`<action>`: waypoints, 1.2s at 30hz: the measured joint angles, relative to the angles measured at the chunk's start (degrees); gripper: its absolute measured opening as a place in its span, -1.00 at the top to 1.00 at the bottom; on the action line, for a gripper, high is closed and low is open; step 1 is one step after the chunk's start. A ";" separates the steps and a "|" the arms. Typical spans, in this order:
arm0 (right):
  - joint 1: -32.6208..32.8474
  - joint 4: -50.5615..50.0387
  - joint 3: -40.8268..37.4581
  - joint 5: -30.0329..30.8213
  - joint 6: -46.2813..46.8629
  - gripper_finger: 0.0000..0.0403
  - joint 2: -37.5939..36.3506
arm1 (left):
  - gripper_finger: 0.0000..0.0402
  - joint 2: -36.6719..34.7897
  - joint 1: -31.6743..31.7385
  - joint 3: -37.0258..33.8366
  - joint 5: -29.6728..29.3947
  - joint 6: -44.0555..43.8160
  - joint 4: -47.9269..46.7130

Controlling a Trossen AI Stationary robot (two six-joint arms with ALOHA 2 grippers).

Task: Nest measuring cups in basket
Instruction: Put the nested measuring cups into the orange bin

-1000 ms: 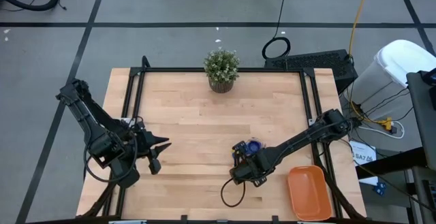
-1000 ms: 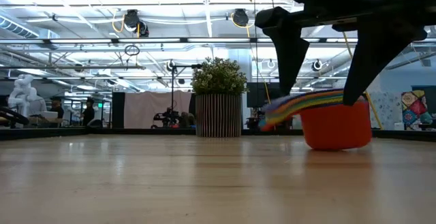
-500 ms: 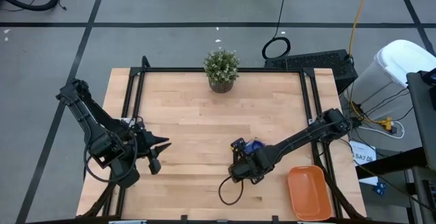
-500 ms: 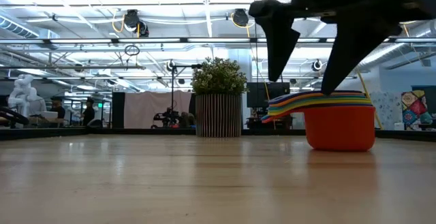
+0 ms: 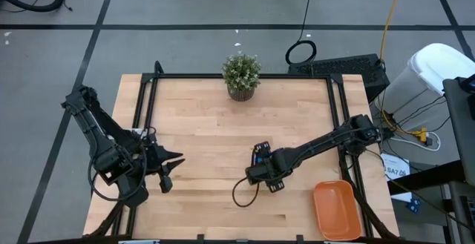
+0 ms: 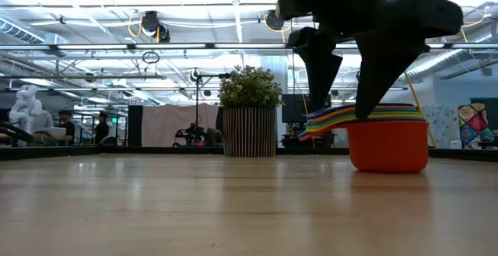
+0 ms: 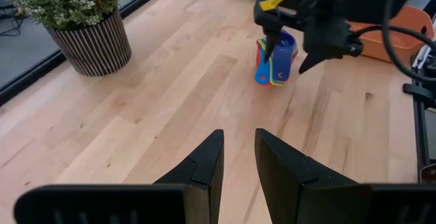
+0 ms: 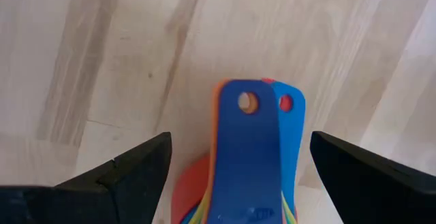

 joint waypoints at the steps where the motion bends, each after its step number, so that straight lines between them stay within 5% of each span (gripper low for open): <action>1: -0.10 0.08 -0.20 0.01 0.29 -0.69 0.00 | 0.56 0.00 -0.16 0.00 0.00 -0.12 -0.01; 23: -3.33 2.79 -5.87 -0.11 -2.68 -0.66 0.00 | 0.56 0.00 -0.55 0.00 0.00 -0.93 -0.01; 36: -3.33 3.26 -5.87 -0.13 -2.79 0.06 0.00 | 0.56 0.00 -0.55 0.00 0.00 -0.93 -0.01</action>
